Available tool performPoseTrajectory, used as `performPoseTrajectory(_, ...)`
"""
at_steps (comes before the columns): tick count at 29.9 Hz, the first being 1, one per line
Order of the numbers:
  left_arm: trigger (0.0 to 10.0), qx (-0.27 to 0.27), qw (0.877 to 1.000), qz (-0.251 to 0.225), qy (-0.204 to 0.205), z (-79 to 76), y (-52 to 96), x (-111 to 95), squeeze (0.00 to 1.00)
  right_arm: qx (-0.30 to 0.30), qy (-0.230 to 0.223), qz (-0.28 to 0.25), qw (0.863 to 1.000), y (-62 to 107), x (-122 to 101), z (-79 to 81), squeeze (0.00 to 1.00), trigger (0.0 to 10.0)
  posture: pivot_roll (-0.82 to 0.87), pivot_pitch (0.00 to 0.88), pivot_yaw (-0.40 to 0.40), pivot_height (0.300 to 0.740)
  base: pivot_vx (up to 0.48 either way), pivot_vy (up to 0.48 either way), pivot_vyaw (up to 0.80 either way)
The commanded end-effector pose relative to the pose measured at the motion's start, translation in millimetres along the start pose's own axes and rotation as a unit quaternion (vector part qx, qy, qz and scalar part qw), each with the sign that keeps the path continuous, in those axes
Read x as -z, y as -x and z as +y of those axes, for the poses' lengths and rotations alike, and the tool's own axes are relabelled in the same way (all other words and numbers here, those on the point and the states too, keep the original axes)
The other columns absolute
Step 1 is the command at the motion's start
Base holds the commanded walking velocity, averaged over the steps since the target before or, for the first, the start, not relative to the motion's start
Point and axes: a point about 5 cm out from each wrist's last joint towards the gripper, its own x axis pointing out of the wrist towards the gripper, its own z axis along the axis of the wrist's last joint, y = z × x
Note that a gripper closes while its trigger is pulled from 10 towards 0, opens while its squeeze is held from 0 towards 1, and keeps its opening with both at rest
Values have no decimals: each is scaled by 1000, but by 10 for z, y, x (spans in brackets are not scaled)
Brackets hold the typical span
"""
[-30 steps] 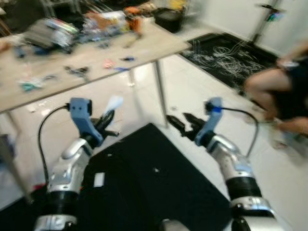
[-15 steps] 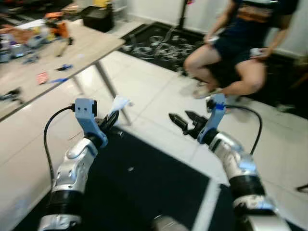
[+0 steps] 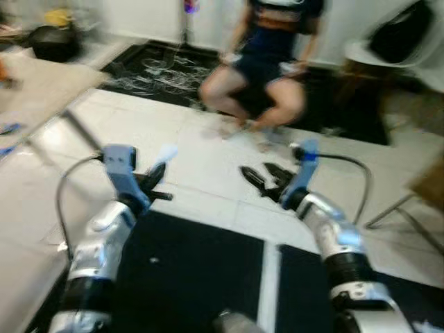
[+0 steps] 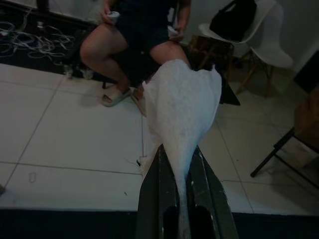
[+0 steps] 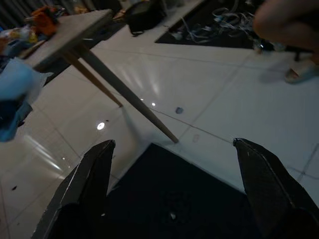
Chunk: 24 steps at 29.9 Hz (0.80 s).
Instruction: Picking trash to rubbish bin
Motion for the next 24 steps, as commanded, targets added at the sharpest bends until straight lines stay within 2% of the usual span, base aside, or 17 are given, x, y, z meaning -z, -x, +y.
performPoseTrajectory(1, 10000, -5, 1000, 7, 0, 13, 1, 39, 0, 2, 11, 8, 1000, -8, 23, 1, 0, 10000, -170, 0, 33, 740, 0, 0, -788)
performPoseTrajectory(9, 10000, -5, 1000, 13, -8, 40, 11, 46, 0, 8, 17, 4, 1000, -14, 42, 23, 0, 10000, -185, 0, 75, 740, 0, 0, -788)
performPoseTrajectory(13, 10000, -5, 1000, 20, -14, 60, 19, 56, 0, 7, 52, 17, 998, -44, 81, 80, 0, 10000, -182, 0, 96, 740, 0, 0, -788)
performPoseTrajectory(24, 10000, -9, 1000, 20, -17, 83, 27, 43, 0, 1, 52, 15, 999, -65, 87, 120, 0, 10000, -155, 0, 93, 740, 0, 0, -788)
